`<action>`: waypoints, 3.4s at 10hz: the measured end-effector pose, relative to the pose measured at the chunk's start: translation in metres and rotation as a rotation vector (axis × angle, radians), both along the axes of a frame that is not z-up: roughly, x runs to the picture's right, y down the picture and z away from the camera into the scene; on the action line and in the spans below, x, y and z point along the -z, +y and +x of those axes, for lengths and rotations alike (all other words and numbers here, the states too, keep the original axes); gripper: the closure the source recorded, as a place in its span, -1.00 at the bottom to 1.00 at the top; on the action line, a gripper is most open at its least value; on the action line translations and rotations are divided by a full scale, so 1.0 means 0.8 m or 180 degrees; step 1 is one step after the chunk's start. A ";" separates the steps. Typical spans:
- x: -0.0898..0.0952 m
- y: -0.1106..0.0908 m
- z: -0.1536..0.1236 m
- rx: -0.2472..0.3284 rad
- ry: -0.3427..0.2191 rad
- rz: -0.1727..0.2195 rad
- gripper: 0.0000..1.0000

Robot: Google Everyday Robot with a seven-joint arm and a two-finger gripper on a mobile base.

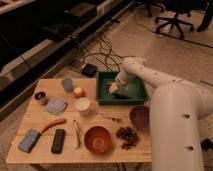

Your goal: Wipe tray with brush

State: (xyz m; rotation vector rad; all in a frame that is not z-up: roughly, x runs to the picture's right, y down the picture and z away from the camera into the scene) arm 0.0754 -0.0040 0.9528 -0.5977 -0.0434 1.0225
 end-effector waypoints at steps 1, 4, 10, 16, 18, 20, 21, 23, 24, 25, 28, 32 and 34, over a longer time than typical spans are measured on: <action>-0.008 0.006 -0.001 0.0011 0.0027 -0.0025 -0.30; -0.014 0.013 -0.004 0.0024 0.0059 -0.0038 -0.30; -0.025 0.038 -0.013 0.0127 0.0122 -0.0105 -0.04; -0.019 0.048 0.019 -0.0002 0.0453 -0.0198 1.00; -0.016 0.044 0.041 -0.0091 0.0537 -0.0226 1.00; -0.007 0.021 0.063 -0.0272 0.0544 -0.0238 1.00; 0.003 0.002 0.079 -0.0372 0.0538 -0.0221 1.00; 0.030 -0.031 0.090 -0.0452 0.0425 -0.0205 1.00; 0.038 -0.041 0.091 -0.0463 0.0366 -0.0202 1.00; 0.041 -0.044 0.091 -0.0450 0.0320 -0.0221 1.00; 0.036 -0.059 0.075 -0.0386 0.0204 -0.0291 1.00; 0.019 -0.086 0.048 -0.0239 0.0147 -0.0390 1.00; 0.021 -0.084 0.018 -0.0079 0.0116 -0.0426 1.00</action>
